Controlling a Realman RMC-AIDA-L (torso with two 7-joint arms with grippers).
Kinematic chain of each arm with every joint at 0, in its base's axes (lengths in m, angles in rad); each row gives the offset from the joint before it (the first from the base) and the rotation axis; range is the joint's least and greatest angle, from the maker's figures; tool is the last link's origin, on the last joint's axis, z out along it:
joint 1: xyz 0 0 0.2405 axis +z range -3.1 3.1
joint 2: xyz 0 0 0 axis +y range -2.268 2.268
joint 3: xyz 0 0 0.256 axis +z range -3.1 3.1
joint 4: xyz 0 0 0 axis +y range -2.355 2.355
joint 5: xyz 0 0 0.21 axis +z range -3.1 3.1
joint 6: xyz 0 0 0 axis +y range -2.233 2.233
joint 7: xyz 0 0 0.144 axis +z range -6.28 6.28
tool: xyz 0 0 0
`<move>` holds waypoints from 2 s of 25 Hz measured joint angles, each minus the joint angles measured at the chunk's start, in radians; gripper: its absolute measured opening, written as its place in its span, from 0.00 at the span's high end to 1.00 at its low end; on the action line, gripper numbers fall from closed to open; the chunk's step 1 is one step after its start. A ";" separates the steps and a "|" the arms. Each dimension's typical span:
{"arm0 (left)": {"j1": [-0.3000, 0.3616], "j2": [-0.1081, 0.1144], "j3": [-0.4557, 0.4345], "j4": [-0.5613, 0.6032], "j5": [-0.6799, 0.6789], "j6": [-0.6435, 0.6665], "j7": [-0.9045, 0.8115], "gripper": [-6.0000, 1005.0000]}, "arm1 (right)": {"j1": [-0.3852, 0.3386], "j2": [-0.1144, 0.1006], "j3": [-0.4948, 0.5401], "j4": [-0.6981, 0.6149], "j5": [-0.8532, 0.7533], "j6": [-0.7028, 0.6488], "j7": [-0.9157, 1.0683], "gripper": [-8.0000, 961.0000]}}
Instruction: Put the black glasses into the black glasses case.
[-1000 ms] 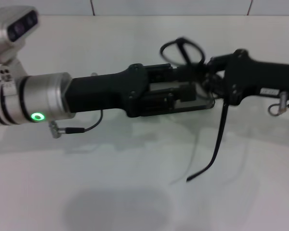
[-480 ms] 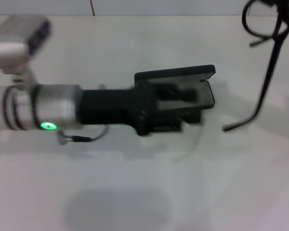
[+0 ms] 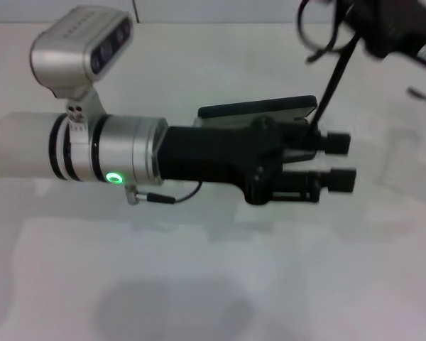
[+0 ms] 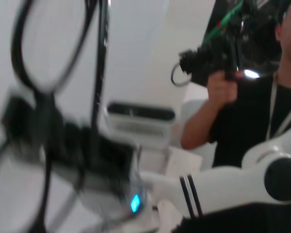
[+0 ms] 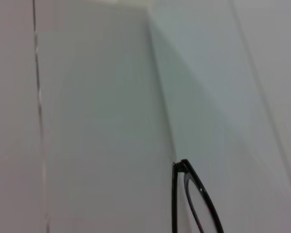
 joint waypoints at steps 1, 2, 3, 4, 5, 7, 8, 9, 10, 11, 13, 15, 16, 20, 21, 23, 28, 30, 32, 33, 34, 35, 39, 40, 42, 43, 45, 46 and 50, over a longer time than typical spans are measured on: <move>0.005 0.002 0.000 0.003 -0.021 0.001 0.000 0.42 | -0.004 0.000 -0.023 0.001 0.000 0.008 -0.005 0.89; 0.008 0.003 0.000 0.005 -0.033 0.002 0.000 0.42 | -0.006 0.000 -0.037 0.002 0.001 0.013 -0.009 0.89; 0.012 0.004 -0.001 0.006 -0.043 0.002 0.001 0.42 | -0.011 0.000 -0.056 0.002 0.001 0.025 -0.013 0.89; 0.015 0.005 -0.003 0.009 -0.050 0.003 0.001 0.42 | -0.015 0.000 -0.073 0.003 0.002 0.037 -0.015 0.89; 0.019 0.006 -0.005 0.013 -0.054 0.005 0.001 0.42 | -0.017 0.000 -0.083 0.003 0.001 0.046 -0.016 0.89; 0.030 0.007 -0.007 0.028 -0.060 0.011 0.000 0.42 | -0.023 0.001 -0.098 0.003 -0.002 0.064 -0.016 0.89; 0.036 0.007 -0.007 0.035 -0.062 0.013 -0.001 0.42 | -0.025 0.000 -0.109 0.003 -0.004 0.073 -0.016 0.89; 0.044 0.007 -0.008 0.042 -0.068 0.015 -0.002 0.42 | -0.028 -0.001 -0.119 0.003 -0.005 0.081 -0.016 0.89; 0.050 0.008 -0.009 0.047 -0.073 0.015 -0.002 0.42 | -0.031 -0.002 -0.129 0.004 -0.005 0.086 -0.017 0.89; 0.056 0.008 -0.009 0.052 -0.077 0.015 -0.003 0.42 | -0.036 -0.004 -0.139 0.003 -0.005 0.089 -0.017 0.89; 0.063 0.009 -0.009 0.060 -0.083 0.015 -0.007 0.42 | -0.046 -0.006 -0.150 0.000 -0.009 0.090 -0.017 0.89; 0.067 0.010 -0.010 0.063 -0.086 0.016 -0.008 0.42 | -0.054 -0.007 -0.158 -0.002 -0.023 0.089 -0.017 0.89; 0.068 0.010 -0.010 0.063 -0.087 0.016 -0.008 0.42 | -0.055 -0.008 -0.159 -0.002 -0.035 0.087 -0.015 0.89; 0.067 0.010 -0.010 0.063 -0.090 0.016 -0.008 0.42 | -0.055 -0.008 -0.160 -0.002 -0.079 0.071 -0.007 0.89; 0.067 0.010 -0.010 0.063 -0.090 0.016 -0.008 0.42 | -0.055 -0.008 -0.163 -0.002 -0.090 0.065 -0.004 0.89; 0.065 0.010 -0.010 0.063 -0.090 0.016 -0.008 0.42 | -0.055 -0.008 -0.167 -0.003 -0.101 0.057 0.001 0.89; 0.069 0.010 -0.010 0.063 -0.090 0.015 -0.008 0.42 | -0.062 -0.011 -0.171 -0.007 -0.108 0.036 0.004 0.89; 0.070 0.010 -0.010 0.062 -0.091 0.015 -0.008 0.42 | -0.065 -0.013 -0.171 -0.009 -0.109 0.028 0.004 0.89; 0.071 0.011 -0.010 0.062 -0.091 0.014 -0.008 0.42 | -0.066 -0.014 -0.171 -0.010 -0.110 0.025 0.004 0.89; 0.072 0.011 -0.010 0.062 -0.091 0.014 -0.008 0.42 | -0.067 -0.014 -0.170 -0.010 -0.110 0.025 0.004 0.89; 0.072 0.012 -0.010 0.062 -0.092 0.013 -0.008 0.42 | -0.068 -0.015 -0.168 -0.010 -0.110 0.025 0.004 0.89; 0.072 0.013 -0.011 0.062 -0.093 0.013 -0.008 0.42 | -0.069 -0.017 -0.165 -0.010 -0.110 0.027 0.004 0.89; 0.074 0.015 -0.021 0.062 -0.094 0.014 -0.008 0.42 | -0.082 -0.024 -0.141 -0.018 -0.107 0.040 -0.004 0.89; 0.075 0.015 -0.024 0.062 -0.094 0.014 -0.008 0.42 | -0.088 -0.025 -0.126 -0.020 -0.108 0.045 -0.009 0.89; 0.078 0.016 -0.032 0.062 -0.094 0.014 -0.008 0.42 | -0.102 -0.026 -0.092 -0.029 -0.110 0.061 -0.029 0.89; 0.086 0.019 -0.039 0.063 -0.094 0.015 -0.008 0.42 | -0.109 -0.027 -0.083 -0.037 -0.114 0.070 -0.040 0.89; 0.105 0.027 -0.061 0.066 -0.095 0.017 -0.009 0.42 | -0.125 -0.028 -0.076 -0.077 -0.146 0.092 -0.059 0.89; 0.117 0.032 -0.079 0.069 -0.095 0.020 -0.009 0.42 | -0.135 -0.024 -0.078 -0.127 -0.195 0.112 -0.060 0.89; 0.177 0.047 -0.178 0.071 -0.096 0.023 -0.008 0.42 | -0.187 -0.003 -0.113 -0.330 -0.375 0.231 -0.006 0.88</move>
